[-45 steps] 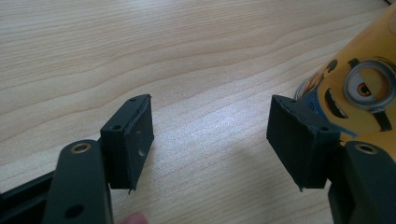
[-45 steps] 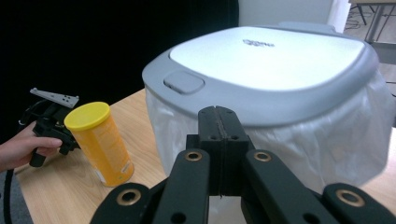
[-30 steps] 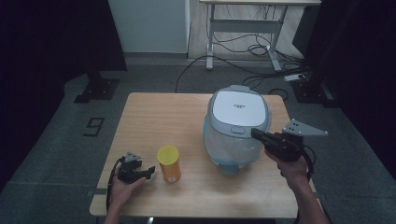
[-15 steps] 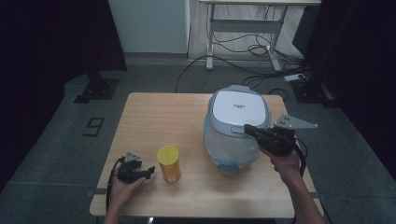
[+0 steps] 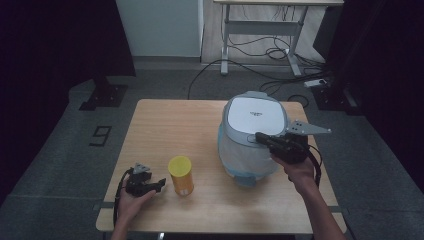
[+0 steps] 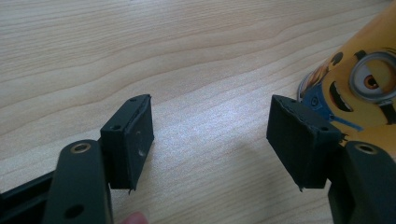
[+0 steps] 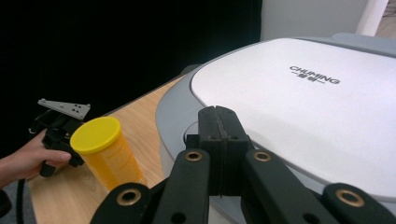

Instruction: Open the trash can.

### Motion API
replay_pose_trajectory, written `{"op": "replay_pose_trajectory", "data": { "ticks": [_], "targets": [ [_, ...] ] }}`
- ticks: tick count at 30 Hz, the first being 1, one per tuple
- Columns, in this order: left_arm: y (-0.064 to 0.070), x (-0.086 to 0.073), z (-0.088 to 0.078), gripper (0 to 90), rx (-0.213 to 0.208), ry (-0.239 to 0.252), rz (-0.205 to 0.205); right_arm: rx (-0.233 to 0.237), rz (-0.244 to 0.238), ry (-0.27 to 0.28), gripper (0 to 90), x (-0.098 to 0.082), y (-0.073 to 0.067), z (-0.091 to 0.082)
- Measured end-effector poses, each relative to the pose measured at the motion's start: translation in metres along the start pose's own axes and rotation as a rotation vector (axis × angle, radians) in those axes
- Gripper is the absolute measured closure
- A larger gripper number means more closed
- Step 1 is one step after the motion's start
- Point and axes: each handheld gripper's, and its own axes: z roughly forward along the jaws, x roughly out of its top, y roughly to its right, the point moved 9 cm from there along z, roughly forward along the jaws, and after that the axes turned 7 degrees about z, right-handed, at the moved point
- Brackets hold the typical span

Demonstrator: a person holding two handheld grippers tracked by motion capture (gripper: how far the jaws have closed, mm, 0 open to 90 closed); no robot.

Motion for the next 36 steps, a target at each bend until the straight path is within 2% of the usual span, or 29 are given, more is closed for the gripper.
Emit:
{"op": "replay_pose_trajectory", "data": {
  "ticks": [4,7,13,14,16,19,22,28,31,36],
  "targets": [
    [0.0,0.0,0.0,31.8,0.001,-0.001,-0.001,0.007,0.001,-0.009,89.5,-0.001,0.0,0.0],
    [0.001,0.0,0.0,31.7,0.0,-0.002,0.0,0.046,0.014,-0.027,89.7,-0.004,-0.002,0.0],
    [0.001,-0.001,0.0,31.7,0.0,-0.003,0.0,0.06,0.038,-0.021,89.6,-0.006,-0.001,-0.001],
    [0.0,-0.001,0.0,31.7,0.0,-0.004,0.001,0.062,0.038,-0.013,89.6,-0.005,0.0,-0.002],
    [0.0,-0.001,0.0,31.7,0.0,-0.003,0.0,0.037,0.019,0.005,89.5,-0.003,0.002,-0.005],
    [-0.001,-0.001,0.0,31.6,0.0,-0.002,-0.004,0.051,0.036,0.051,89.4,0.0,0.003,-0.012],
    [-0.001,-0.001,0.0,31.6,0.001,-0.003,-0.004,0.034,0.018,0.075,89.4,-0.001,0.004,-0.022],
    [0.0,-0.001,-0.001,31.5,0.002,0.001,-0.004,0.013,0.016,0.096,87.3,-0.016,0.011,-0.042],
    [-0.001,-0.001,-0.001,31.4,0.004,0.0,-0.006,-0.016,0.011,0.092,85.7,-0.029,0.017,-0.051],
    [0.0,-0.001,-0.002,31.3,0.004,0.001,-0.004,-0.02,0.028,0.09,77.4,-0.057,0.03,-0.06]
  ]
}}
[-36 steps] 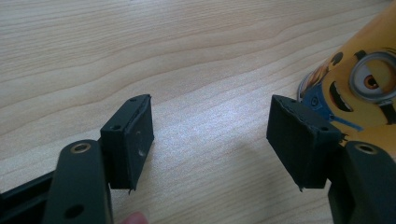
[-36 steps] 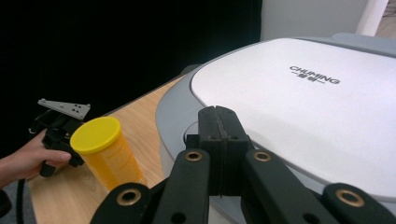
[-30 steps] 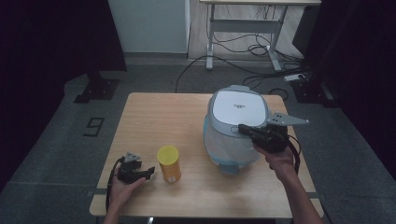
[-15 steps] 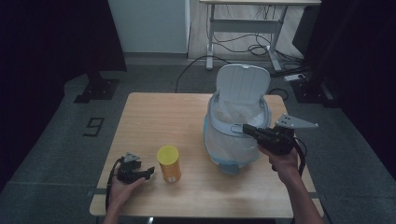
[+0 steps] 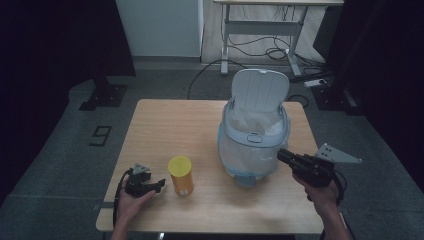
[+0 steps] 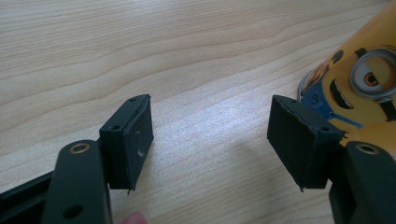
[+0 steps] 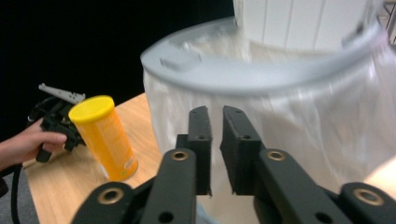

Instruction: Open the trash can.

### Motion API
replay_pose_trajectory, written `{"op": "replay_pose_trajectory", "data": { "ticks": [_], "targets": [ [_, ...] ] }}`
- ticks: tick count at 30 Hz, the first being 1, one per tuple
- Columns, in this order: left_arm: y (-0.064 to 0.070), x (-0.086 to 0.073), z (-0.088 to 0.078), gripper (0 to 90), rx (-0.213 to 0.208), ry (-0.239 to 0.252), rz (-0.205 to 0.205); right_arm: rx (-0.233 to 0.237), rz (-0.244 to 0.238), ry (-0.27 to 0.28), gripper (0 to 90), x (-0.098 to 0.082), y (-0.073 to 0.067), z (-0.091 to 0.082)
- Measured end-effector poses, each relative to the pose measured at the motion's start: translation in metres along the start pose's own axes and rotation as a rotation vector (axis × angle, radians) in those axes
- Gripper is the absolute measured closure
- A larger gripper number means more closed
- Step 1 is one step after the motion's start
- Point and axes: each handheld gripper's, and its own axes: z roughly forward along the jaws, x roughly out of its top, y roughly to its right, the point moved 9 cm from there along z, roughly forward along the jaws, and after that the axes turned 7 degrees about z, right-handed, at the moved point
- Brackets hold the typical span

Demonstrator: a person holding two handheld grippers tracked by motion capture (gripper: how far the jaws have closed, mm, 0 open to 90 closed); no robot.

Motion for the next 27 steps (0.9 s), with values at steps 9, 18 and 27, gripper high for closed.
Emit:
{"op": "replay_pose_trajectory", "data": {
  "ticks": [9,18,27],
  "targets": [
    [-0.001,-0.001,0.0,31.1,0.004,-0.003,-0.001,-0.037,0.034,-0.05,50.4,-0.06,0.03,-0.001],
    [-0.001,0.0,-0.003,31.5,-0.002,0.005,-0.008,-0.099,0.086,-0.107,38.7,-0.102,0.062,0.007],
    [0.001,0.002,-0.013,31.5,0.012,0.033,-0.001,-0.124,0.098,-0.127,38.1,-0.112,0.067,0.008]
  ]
}}
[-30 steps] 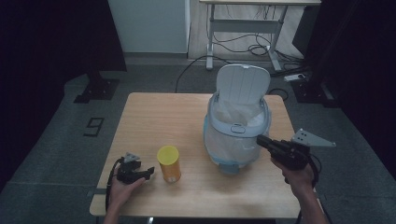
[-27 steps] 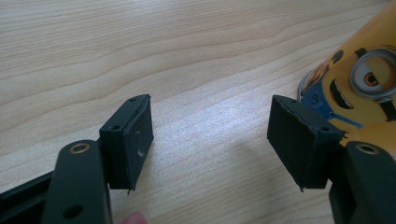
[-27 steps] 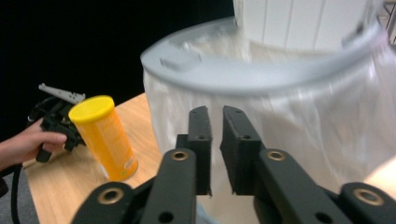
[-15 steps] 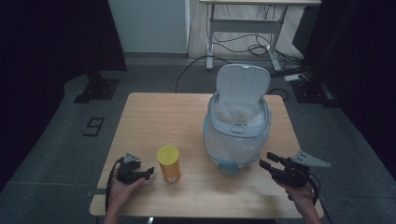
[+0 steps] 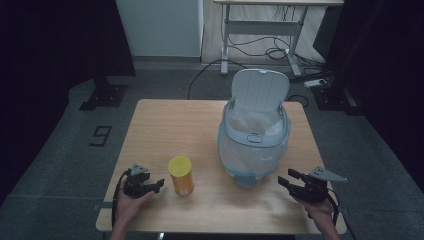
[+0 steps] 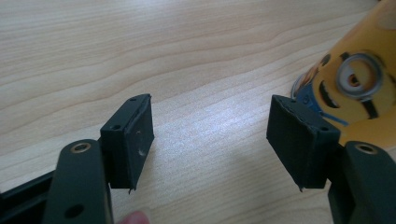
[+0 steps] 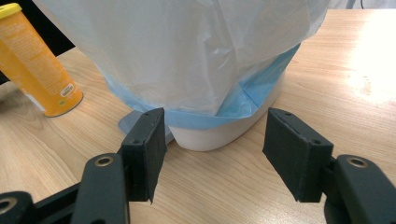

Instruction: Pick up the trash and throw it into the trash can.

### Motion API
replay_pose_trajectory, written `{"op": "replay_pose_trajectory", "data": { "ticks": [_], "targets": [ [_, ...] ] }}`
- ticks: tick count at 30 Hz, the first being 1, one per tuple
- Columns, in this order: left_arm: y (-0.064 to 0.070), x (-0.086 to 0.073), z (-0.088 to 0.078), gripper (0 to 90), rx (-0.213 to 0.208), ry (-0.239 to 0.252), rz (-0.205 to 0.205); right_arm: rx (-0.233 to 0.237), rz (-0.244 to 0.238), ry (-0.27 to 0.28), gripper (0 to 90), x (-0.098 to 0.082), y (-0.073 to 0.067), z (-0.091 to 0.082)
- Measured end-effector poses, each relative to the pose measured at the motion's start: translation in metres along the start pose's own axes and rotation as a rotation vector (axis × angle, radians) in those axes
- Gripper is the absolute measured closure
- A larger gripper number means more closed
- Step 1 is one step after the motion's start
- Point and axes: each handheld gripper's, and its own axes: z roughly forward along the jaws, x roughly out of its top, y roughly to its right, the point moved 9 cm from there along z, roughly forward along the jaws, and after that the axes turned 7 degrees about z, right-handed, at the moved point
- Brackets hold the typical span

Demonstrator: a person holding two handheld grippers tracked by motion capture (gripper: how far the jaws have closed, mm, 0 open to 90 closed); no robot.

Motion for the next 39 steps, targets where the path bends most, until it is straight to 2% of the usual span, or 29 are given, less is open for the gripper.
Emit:
{"op": "replay_pose_trajectory", "data": {
  "ticks": [4,6,19,27,34,39],
  "targets": [
    [0.002,0.003,-0.012,30.5,-0.009,0.048,-0.006,-0.001,-0.002,-0.012,38.1,-0.004,0.0,0.001],
    [0.005,0.005,-0.015,29.9,-0.029,0.071,-0.006,-0.002,-0.005,-0.02,38.1,-0.006,0.001,0.002],
    [0.042,0.016,-0.025,20.1,-0.159,0.143,0.144,-0.022,0.017,-0.025,38.7,-0.01,0.008,-0.002],
    [0.059,0.02,-0.023,16.6,-0.238,0.154,0.18,-0.013,0.007,-0.028,38.9,-0.011,0.006,-0.001],
    [0.069,0.023,-0.019,16.4,-0.272,0.158,0.199,-0.02,0.011,-0.026,39.0,-0.011,0.009,-0.002],
    [0.075,0.031,-0.018,16.5,-0.293,0.191,0.197,-0.02,0.015,-0.023,39.2,-0.011,0.009,-0.003]
  ]
}}
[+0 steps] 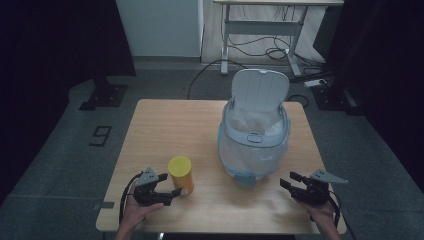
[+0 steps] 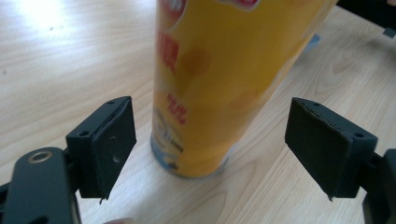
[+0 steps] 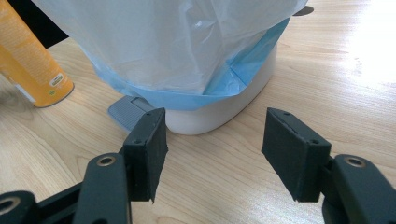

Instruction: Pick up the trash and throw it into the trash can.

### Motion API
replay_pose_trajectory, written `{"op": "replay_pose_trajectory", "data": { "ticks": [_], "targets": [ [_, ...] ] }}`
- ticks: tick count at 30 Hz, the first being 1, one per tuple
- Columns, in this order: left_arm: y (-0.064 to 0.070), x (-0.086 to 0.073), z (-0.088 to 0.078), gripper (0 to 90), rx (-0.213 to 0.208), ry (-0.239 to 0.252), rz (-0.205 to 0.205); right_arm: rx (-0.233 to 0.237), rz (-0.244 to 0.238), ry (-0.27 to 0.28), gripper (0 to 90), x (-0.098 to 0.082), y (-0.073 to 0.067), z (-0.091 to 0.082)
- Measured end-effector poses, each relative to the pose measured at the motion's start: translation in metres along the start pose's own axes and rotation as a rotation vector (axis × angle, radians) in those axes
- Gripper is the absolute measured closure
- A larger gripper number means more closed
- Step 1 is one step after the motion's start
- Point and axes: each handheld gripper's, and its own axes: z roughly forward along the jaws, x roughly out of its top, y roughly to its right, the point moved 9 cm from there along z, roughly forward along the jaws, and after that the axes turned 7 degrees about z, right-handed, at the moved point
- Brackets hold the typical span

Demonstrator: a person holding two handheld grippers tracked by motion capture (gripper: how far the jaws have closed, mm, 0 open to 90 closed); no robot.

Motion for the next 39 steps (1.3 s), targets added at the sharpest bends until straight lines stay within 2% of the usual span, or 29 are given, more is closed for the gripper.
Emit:
{"op": "replay_pose_trajectory", "data": {
  "ticks": [6,12,17,22,28,31,34,37,39],
  "targets": [
    [0.0,0.007,0.01,17.4,-0.01,0.013,-0.013,0.0,-0.004,-0.011,39.2,-0.002,-0.001,0.002],
    [0.0,0.014,0.018,20.0,-0.017,0.038,-0.051,-0.001,-0.008,-0.015,39.4,-0.003,-0.001,0.003],
    [0.001,0.017,0.023,20.5,-0.014,0.043,-0.061,-0.002,-0.01,-0.017,39.6,-0.003,-0.001,0.004],
    [0.002,0.018,0.025,21.8,-0.004,0.048,-0.053,-0.002,-0.012,-0.02,39.7,-0.004,-0.001,0.004],
    [0.0,0.02,0.022,27.1,0.005,0.079,-0.064,-0.002,-0.012,-0.02,39.8,-0.004,-0.001,0.004],
    [0.0,0.02,0.022,35.3,0.004,0.084,-0.058,-0.002,-0.013,-0.024,39.8,-0.005,0.0,0.004],
    [0.001,0.019,0.025,29.0,0.008,0.067,-0.044,-0.003,-0.015,-0.024,39.7,-0.005,0.0,0.005],
    [0.001,0.019,0.027,24.8,0.034,0.058,-0.031,-0.001,-0.017,-0.025,39.8,-0.005,0.0,0.005],
    [0.001,0.02,0.029,20.7,0.031,0.059,-0.022,0.0,-0.019,-0.025,39.7,-0.005,-0.001,0.005]
  ]
}}
